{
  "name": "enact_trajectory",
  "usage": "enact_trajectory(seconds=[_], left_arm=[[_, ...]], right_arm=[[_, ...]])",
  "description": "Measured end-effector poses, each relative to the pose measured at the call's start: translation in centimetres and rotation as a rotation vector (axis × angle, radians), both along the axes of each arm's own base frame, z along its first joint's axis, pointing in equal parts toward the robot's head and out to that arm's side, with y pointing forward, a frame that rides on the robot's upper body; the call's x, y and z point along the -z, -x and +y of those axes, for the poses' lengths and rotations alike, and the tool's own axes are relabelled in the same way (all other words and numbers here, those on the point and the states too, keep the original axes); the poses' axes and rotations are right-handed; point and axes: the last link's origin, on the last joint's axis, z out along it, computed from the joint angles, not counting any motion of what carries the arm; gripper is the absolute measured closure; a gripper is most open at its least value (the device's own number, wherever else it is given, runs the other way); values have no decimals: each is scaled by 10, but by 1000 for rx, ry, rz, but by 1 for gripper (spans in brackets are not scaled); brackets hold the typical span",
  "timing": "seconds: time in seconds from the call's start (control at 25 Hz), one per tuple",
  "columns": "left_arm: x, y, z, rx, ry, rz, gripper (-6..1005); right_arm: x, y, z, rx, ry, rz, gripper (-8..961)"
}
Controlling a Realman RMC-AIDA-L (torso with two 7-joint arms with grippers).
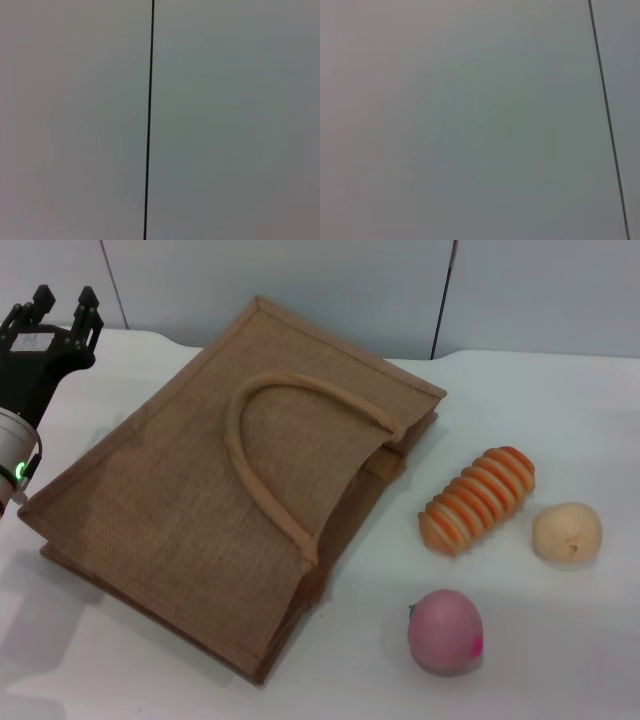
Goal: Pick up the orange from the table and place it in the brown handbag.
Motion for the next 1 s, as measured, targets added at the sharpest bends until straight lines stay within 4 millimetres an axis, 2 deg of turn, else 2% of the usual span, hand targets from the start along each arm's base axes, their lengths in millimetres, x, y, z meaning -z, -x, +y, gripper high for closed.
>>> enact_trajectory(seconds=[1.0], left_arm=[[1,1,-1,0,10,-35,473]], right_arm=[[2,-4,-1,24,14,8,71]])
